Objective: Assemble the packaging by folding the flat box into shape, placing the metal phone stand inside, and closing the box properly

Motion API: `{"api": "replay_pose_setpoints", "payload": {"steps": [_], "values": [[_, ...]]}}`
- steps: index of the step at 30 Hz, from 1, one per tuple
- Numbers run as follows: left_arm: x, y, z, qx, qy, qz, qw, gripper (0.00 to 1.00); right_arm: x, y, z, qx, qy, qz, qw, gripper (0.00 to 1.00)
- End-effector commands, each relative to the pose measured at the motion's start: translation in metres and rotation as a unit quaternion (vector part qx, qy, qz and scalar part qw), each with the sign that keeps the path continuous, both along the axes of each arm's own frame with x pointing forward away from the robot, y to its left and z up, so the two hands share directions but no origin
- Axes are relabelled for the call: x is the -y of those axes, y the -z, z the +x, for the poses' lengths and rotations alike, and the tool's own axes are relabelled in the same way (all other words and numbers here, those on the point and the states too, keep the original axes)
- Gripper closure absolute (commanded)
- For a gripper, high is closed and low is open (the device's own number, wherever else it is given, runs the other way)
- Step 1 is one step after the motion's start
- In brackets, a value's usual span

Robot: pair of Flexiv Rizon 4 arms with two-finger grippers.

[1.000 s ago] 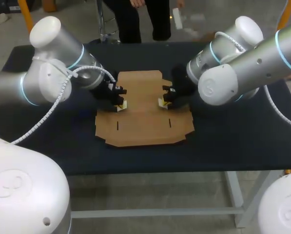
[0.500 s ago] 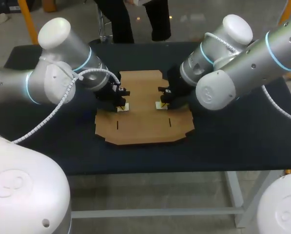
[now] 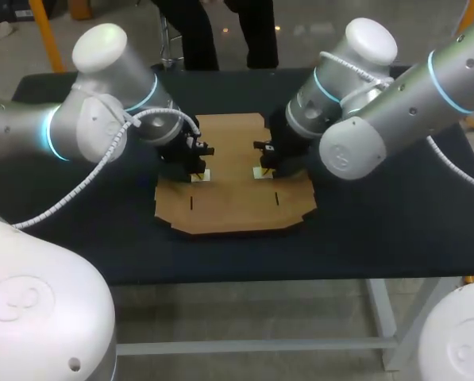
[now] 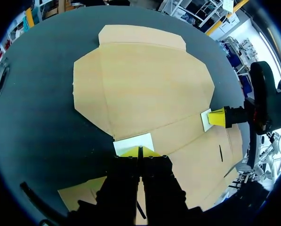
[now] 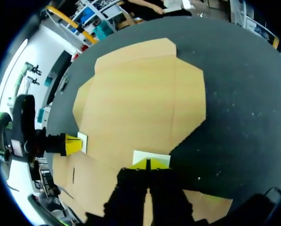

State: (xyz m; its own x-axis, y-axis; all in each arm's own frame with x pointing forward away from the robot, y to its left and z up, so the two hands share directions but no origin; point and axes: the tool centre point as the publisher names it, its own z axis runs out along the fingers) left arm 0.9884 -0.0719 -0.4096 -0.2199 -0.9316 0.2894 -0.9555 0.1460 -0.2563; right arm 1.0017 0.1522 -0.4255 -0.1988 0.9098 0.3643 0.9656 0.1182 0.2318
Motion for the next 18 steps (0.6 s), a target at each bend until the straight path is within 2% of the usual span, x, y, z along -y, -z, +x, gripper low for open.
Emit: {"api": "replay_pose_setpoints", "payload": {"steps": [1,7,13,18], "values": [[-0.002,-0.003,0.0,-0.009,0.007,-0.002,1.0,1.0,0.005,0.001,0.003,0.001,0.003,0.015,1.0,1.0],[-0.013,-0.024,0.0,-0.023,0.015,-0.035,0.999,1.0,0.017,-0.021,0.004,0.002,0.003,0.058,0.998,1.0],[-0.021,-0.037,-0.002,-0.026,0.006,-0.036,0.999,1.0,0.03,-0.031,0.006,-0.016,0.005,0.089,0.996,1.0],[-0.028,-0.041,-0.004,-0.037,-0.001,-0.038,0.999,1.0,0.044,-0.03,0.005,-0.032,0.006,0.107,0.994,1.0]]}}
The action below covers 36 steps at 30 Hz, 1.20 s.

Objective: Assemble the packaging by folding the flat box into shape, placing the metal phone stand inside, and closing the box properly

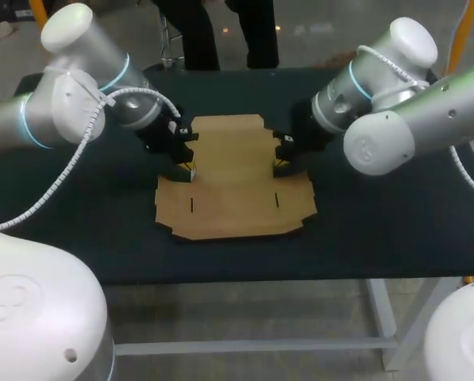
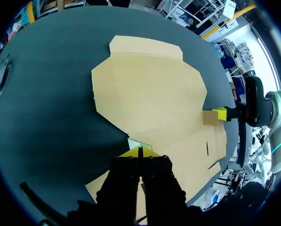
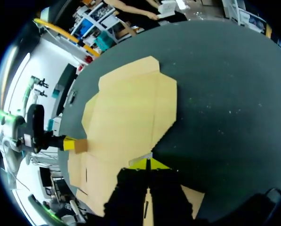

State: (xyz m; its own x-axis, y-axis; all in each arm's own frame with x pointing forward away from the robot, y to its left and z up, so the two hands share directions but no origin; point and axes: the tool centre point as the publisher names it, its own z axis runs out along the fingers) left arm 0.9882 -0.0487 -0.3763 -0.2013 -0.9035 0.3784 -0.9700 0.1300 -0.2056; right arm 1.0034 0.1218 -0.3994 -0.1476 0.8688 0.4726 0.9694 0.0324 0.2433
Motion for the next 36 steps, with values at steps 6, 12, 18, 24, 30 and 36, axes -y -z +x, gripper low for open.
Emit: {"api": "replay_pose_setpoints", "payload": {"steps": [6,12,18,24,30,36], "values": [[-0.017,-0.01,-0.008,-0.015,-0.014,-0.007,1.0,1.0,0.028,-0.001,0.002,-0.04,-0.022,0.06,0.997,1.0],[-0.029,-0.024,-0.022,-0.01,-0.032,-0.013,0.999,1.0,0.044,-0.01,-0.004,-0.044,-0.025,0.074,0.996,1.0],[-0.036,-0.038,-0.041,-0.006,-0.043,-0.016,0.999,1.0,0.058,-0.022,-0.016,-0.043,-0.025,0.085,0.995,1.0],[-0.039,-0.051,-0.062,-0.005,-0.055,-0.017,0.998,1.0,0.072,-0.033,-0.033,-0.041,-0.024,0.091,0.995,1.0],[-0.039,-0.061,-0.082,-0.008,-0.063,-0.02,0.998,1.0,0.083,-0.042,-0.052,-0.04,-0.02,0.09,0.995,1.0],[-0.04,-0.068,-0.107,-0.021,-0.064,-0.031,0.997,1.0,0.091,-0.048,-0.077,-0.044,-0.019,0.091,0.995,1.0]]}}
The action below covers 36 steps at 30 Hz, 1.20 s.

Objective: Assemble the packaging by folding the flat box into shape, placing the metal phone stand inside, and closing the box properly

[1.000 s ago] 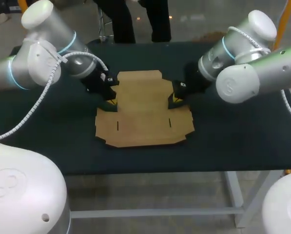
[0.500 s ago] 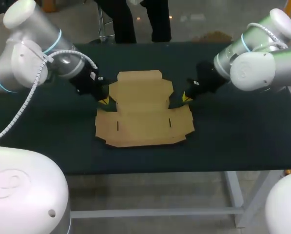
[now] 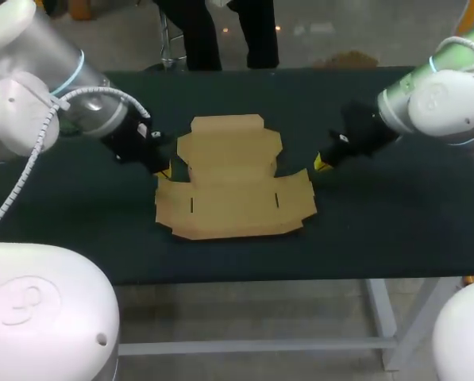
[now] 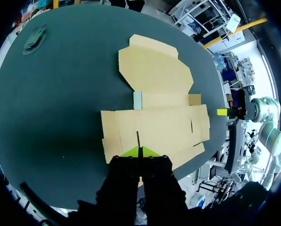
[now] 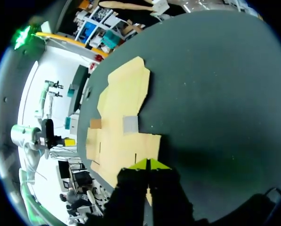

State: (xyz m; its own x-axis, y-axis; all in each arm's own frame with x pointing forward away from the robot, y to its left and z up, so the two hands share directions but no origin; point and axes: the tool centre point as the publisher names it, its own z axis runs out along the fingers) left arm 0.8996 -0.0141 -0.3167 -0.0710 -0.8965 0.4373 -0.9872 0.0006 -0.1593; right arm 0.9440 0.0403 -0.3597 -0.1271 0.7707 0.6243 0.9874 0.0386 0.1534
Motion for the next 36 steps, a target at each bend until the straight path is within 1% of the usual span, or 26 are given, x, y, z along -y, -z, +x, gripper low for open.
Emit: {"api": "replay_pose_setpoints", "payload": {"steps": [1,6,12,19,21,24,36], "values": [[-0.006,-0.009,-0.023,0.002,-0.004,-0.003,1.0,1.0,0.011,-0.009,-0.023,0.005,0.001,0.007,1.0,1.0],[-0.008,-0.009,-0.046,-0.007,-0.018,0.001,1.0,1.0,0.017,-0.012,-0.036,0.003,0.001,0.007,1.0,1.0],[-0.011,-0.01,-0.07,-0.015,-0.028,-0.001,0.999,1.0,0.023,-0.011,-0.052,-0.001,0.0,0.007,1.0,1.0],[-0.01,-0.005,-0.092,-0.023,-0.029,-0.001,0.999,1.0,0.03,-0.007,-0.074,-0.01,0.005,0.008,1.0,1.0],[-0.009,-0.004,-0.094,-0.031,-0.03,0.006,0.999,1.0,0.033,-0.005,-0.078,-0.018,0.007,0.017,1.0,1.0],[-0.009,-0.004,-0.094,-0.031,-0.03,0.006,0.999,1.0,0.037,-0.001,-0.083,-0.033,0.009,0.016,0.999,1.0],[-0.009,-0.004,-0.094,-0.031,-0.03,0.006,0.999,1.0,0.037,-0.001,-0.083,-0.033,0.009,0.016,0.999,1.0]]}}
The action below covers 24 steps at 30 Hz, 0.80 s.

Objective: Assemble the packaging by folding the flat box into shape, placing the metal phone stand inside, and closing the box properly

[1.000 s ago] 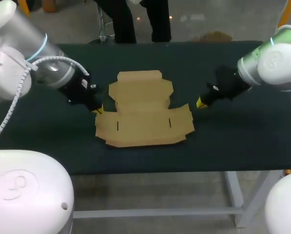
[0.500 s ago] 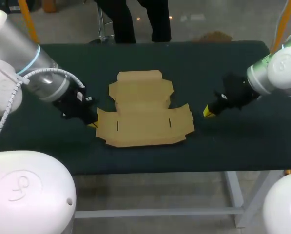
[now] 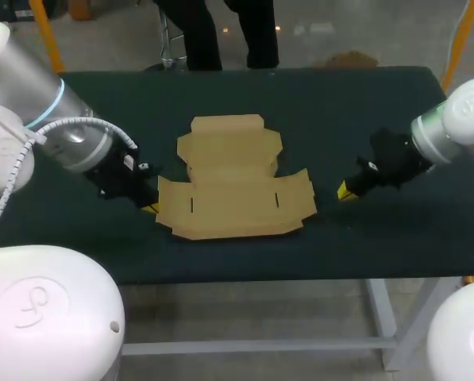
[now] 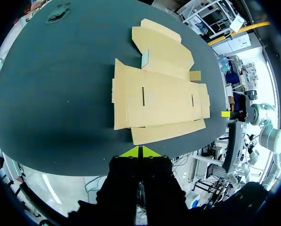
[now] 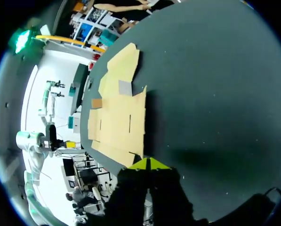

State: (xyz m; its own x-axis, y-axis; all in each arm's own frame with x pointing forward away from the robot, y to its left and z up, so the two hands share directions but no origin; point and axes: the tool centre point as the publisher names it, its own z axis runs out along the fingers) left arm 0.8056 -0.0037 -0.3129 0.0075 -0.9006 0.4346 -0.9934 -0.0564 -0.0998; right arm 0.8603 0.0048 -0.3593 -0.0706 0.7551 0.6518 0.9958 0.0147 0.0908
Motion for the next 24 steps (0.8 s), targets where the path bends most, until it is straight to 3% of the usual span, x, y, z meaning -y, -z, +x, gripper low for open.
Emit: {"api": "replay_pose_setpoints", "payload": {"steps": [1,14,24], "values": [[0.001,-0.001,0.0,-0.001,-0.001,0.004,1.0,1.0,0.002,-0.001,0.0,-0.001,-0.002,0.002,1.0,1.0],[-0.003,0.005,0.001,0.002,-0.008,0.003,1.0,1.0,-0.008,-0.004,-0.009,0.001,0.007,-0.003,1.0,1.0],[-0.004,0.028,-0.007,-0.003,-0.001,-0.034,0.999,1.0,-0.025,0.007,-0.033,-0.024,0.012,0.008,1.0,1.0]]}}
